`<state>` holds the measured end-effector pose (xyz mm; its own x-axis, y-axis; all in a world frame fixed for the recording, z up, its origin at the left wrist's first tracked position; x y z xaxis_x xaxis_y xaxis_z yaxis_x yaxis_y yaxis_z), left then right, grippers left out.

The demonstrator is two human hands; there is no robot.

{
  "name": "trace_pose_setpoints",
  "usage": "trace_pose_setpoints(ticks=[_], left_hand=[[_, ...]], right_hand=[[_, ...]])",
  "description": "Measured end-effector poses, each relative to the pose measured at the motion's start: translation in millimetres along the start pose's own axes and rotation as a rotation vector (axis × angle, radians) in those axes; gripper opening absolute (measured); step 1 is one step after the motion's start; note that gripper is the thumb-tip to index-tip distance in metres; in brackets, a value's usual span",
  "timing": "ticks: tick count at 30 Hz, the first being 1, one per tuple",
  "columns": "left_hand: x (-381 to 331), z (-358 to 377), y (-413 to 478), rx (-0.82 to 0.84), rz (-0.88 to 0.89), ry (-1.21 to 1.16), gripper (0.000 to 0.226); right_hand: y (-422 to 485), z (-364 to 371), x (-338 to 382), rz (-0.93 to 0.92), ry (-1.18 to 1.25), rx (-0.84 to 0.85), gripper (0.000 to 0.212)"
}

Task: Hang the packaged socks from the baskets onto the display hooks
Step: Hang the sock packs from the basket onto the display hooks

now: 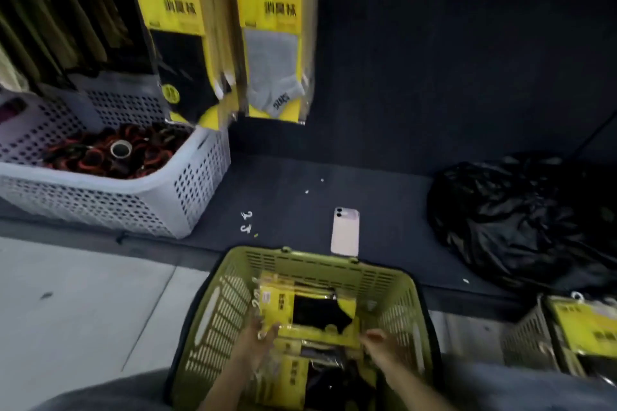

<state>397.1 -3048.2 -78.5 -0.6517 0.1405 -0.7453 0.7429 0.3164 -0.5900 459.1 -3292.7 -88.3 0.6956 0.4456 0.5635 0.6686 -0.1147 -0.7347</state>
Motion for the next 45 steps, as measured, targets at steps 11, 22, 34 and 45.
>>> trace_pose_setpoints(ticks=[11, 22, 34, 45], left_hand=[[60, 19, 12, 0.172, -0.180, 0.152, 0.011], [75, 32, 31, 0.280, -0.321, 0.153, 0.046], [21, 25, 17, -0.114, -0.397, -0.523, 0.049], [-151, -16, -39, 0.037, 0.073, -1.156, 0.061]], right_hand=[[19, 26, -73, 0.281, -0.007, 0.121, 0.058], [40, 47, -92, 0.356, 0.019, 0.143, 0.064], [-10, 40, 38, -0.113, 0.042, 0.290, 0.046], [-90, -28, 164, -0.362, 0.614, 0.280, 0.077]])
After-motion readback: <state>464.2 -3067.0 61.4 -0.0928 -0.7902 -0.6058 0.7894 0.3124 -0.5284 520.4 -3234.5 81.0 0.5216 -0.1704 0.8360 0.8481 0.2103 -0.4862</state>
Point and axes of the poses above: each hand's wrist, its own y-axis towards the middle knuckle, its own z-axis out of the palm, x = y × z, the point moved 2 cm from there along y, towards the middle knuckle, and after that the axes turned 5 degrees about -y, right-handed, at the moved point
